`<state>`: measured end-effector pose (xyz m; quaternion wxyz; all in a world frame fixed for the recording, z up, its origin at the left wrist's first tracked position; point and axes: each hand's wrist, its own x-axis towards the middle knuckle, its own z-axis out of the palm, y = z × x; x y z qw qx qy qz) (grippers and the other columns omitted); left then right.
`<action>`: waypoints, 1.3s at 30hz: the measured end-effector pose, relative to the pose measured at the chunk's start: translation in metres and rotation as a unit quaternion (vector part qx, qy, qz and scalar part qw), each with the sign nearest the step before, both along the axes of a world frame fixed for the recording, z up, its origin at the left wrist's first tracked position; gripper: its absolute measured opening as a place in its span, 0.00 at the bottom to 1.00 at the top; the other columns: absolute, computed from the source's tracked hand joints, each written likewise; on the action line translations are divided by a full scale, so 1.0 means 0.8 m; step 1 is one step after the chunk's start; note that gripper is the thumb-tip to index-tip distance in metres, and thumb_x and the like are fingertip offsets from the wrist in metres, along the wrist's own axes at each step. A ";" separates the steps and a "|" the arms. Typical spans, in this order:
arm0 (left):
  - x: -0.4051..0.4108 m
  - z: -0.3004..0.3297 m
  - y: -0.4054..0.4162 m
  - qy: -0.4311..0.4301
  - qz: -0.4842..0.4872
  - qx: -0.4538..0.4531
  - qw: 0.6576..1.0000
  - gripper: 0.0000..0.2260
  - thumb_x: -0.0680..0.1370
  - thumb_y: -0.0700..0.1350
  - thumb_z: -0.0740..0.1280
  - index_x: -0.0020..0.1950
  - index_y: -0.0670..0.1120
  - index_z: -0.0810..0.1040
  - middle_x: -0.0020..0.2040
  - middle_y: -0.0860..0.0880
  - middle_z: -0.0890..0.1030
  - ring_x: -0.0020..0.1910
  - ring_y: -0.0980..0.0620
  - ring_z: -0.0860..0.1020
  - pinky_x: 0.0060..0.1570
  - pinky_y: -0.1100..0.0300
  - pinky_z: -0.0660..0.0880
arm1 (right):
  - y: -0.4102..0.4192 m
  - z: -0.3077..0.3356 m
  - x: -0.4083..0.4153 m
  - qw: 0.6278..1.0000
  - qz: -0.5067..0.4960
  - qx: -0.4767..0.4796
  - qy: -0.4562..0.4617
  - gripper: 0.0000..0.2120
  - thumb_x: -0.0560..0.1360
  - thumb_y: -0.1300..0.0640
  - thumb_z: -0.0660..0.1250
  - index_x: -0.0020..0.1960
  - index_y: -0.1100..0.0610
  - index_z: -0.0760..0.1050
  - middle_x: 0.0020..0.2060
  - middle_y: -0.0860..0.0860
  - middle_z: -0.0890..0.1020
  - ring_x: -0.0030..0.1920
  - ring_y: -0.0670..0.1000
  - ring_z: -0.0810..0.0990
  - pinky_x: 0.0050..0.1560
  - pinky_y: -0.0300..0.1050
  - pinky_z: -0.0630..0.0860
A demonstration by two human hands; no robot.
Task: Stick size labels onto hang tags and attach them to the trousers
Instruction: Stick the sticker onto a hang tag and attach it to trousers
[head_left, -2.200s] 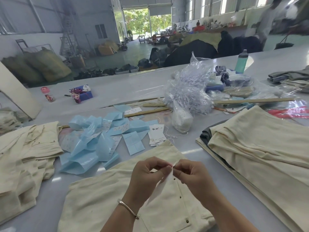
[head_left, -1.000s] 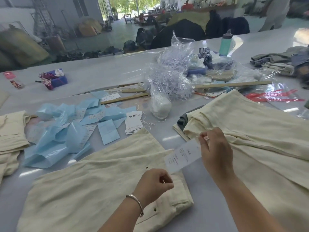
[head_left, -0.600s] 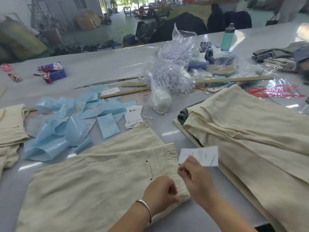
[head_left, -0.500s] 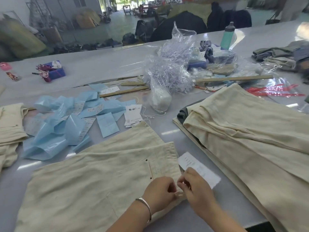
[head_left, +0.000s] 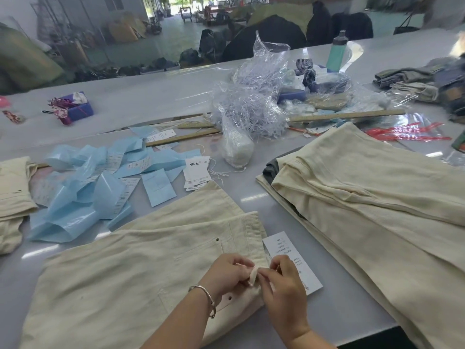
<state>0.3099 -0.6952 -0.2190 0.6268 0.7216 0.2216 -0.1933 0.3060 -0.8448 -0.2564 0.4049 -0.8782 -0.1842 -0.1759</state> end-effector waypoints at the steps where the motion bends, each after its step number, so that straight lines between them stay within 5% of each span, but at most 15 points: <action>1: -0.002 -0.001 0.002 0.007 0.000 -0.006 1.000 0.08 0.75 0.32 0.66 0.47 0.41 0.83 0.35 0.46 0.82 0.30 0.55 0.77 0.31 0.65 0.72 | 0.002 -0.002 -0.001 1.000 -0.002 0.016 0.007 0.08 0.63 0.69 0.79 0.36 0.59 0.82 0.36 0.51 0.72 0.36 0.51 0.73 0.33 0.43 0.72; 4: -0.003 -0.002 0.010 0.036 0.003 -0.066 0.997 0.08 0.75 0.30 0.67 0.49 0.37 0.84 0.37 0.43 0.81 0.30 0.54 0.75 0.28 0.66 0.70 | 0.006 -0.005 -0.002 0.999 -0.010 0.046 0.019 0.09 0.62 0.69 0.79 0.37 0.59 0.84 0.35 0.51 0.71 0.37 0.47 0.70 0.36 0.40 0.69; 8: -0.008 -0.004 0.009 0.040 0.033 -0.113 0.992 0.07 0.75 0.34 0.69 0.42 0.43 0.86 0.39 0.42 0.81 0.30 0.55 0.74 0.27 0.66 0.67 | 0.007 -0.002 0.002 0.999 -0.013 0.027 0.014 0.09 0.61 0.69 0.80 0.36 0.58 0.84 0.34 0.51 0.72 0.35 0.50 0.72 0.35 0.42 0.69; 13: -0.011 -0.007 -0.002 0.031 0.086 -0.079 0.993 0.09 0.73 0.34 0.70 0.37 0.44 0.85 0.33 0.44 0.79 0.28 0.55 0.70 0.26 0.64 0.59 | -0.001 0.001 0.012 0.999 0.036 0.018 0.017 0.08 0.63 0.65 0.79 0.37 0.54 0.85 0.37 0.50 0.75 0.35 0.50 0.74 0.34 0.42 0.73; 17: -0.001 -0.001 -0.009 -0.004 0.104 -0.035 0.994 0.07 0.77 0.36 0.66 0.40 0.43 0.78 0.30 0.51 0.80 0.24 0.59 0.72 0.21 0.68 0.60 | -0.038 -0.001 0.018 0.995 0.072 0.045 0.055 0.14 0.64 0.69 0.69 0.46 0.56 0.83 0.48 0.46 0.78 0.47 0.43 0.76 0.44 0.35 0.73; 19: 0.002 0.003 -0.008 -0.025 0.112 -0.032 0.993 0.05 0.79 0.39 0.65 0.43 0.44 0.77 0.37 0.50 0.85 0.29 0.60 0.76 0.23 0.69 0.62 | -0.068 -0.004 0.024 0.993 0.078 -0.025 0.083 0.25 0.60 0.67 0.64 0.56 0.56 0.79 0.59 0.43 0.75 0.59 0.43 0.74 0.56 0.41 0.72; 21: 0.004 0.006 -0.006 -0.028 0.125 -0.089 0.988 0.05 0.79 0.39 0.65 0.44 0.44 0.77 0.44 0.47 0.86 0.32 0.59 0.78 0.23 0.68 0.61 | -0.098 -0.009 0.029 0.969 0.122 -0.185 0.114 0.37 0.62 0.60 0.63 0.71 0.50 0.66 0.71 0.40 0.62 0.71 0.43 0.62 0.69 0.45 0.59; 23: 0.006 0.008 -0.005 -0.021 0.148 -0.172 0.974 0.04 0.79 0.37 0.64 0.45 0.42 0.77 0.48 0.43 0.86 0.33 0.56 0.79 0.21 0.69 0.60 | -0.113 -0.009 0.032 0.935 0.151 -0.280 0.156 0.41 0.65 0.58 0.61 0.75 0.43 0.51 0.72 0.35 0.50 0.74 0.40 0.48 0.74 0.41 0.44; 24: 0.007 0.009 -0.006 -0.019 0.157 -0.201 0.967 0.03 0.79 0.36 0.64 0.46 0.41 0.77 0.48 0.41 0.85 0.32 0.55 0.79 0.20 0.69 0.61 | -0.115 -0.007 0.033 0.938 0.140 -0.275 0.159 0.39 0.67 0.61 0.61 0.75 0.43 0.54 0.73 0.36 0.53 0.75 0.40 0.49 0.74 0.40 0.42; 26: 0.010 0.010 -0.007 -0.015 0.167 -0.237 0.957 0.03 0.79 0.36 0.65 0.47 0.40 0.77 0.44 0.42 0.85 0.30 0.55 0.78 0.20 0.69 0.63 | -0.113 0.001 0.037 0.966 0.095 -0.216 0.101 0.31 0.67 0.68 0.63 0.69 0.52 0.72 0.68 0.44 0.72 0.71 0.49 0.68 0.71 0.45 0.59; 28: 0.012 0.012 -0.009 -0.021 0.164 -0.251 0.954 0.02 0.79 0.36 0.65 0.48 0.40 0.78 0.37 0.45 0.83 0.28 0.57 0.76 0.21 0.69 0.65 | -0.107 0.019 0.040 0.991 0.051 -0.108 0.056 0.19 0.66 0.74 0.68 0.51 0.56 0.83 0.48 0.46 0.85 0.51 0.48 0.82 0.55 0.43 0.74; 31: 0.017 0.021 -0.008 -0.049 0.154 -0.245 0.956 0.03 0.79 0.36 0.66 0.49 0.40 0.79 0.34 0.47 0.80 0.29 0.57 0.74 0.23 0.68 0.67 | -0.097 0.043 0.050 0.986 0.030 0.102 0.130 0.16 0.72 0.71 0.69 0.46 0.50 0.82 0.37 0.40 0.83 0.41 0.40 0.80 0.45 0.32 0.73; 33: 0.018 0.027 -0.005 -0.073 0.138 -0.222 0.962 0.04 0.78 0.35 0.66 0.49 0.39 0.81 0.35 0.47 0.80 0.31 0.57 0.75 0.26 0.68 0.69 | -0.086 0.053 0.061 0.960 0.052 0.187 0.203 0.16 0.75 0.69 0.66 0.51 0.48 0.80 0.35 0.46 0.79 0.36 0.45 0.78 0.41 0.35 0.73; 36: 0.016 0.032 -0.003 -0.094 0.112 -0.165 0.975 0.04 0.77 0.34 0.68 0.49 0.40 0.82 0.37 0.47 0.82 0.33 0.57 0.77 0.31 0.67 0.72 | -0.063 0.053 0.076 0.960 0.054 0.155 0.227 0.13 0.75 0.68 0.64 0.49 0.50 0.77 0.35 0.54 0.78 0.35 0.48 0.75 0.38 0.39 0.72; 39: 0.009 0.030 -0.004 -0.113 0.105 -0.100 0.983 0.04 0.77 0.34 0.68 0.48 0.39 0.82 0.38 0.46 0.84 0.33 0.56 0.79 0.31 0.66 0.73 | -0.043 0.044 0.082 0.969 0.070 0.019 0.236 0.08 0.74 0.66 0.67 0.43 0.53 0.75 0.39 0.50 0.79 0.43 0.51 0.77 0.47 0.46 0.73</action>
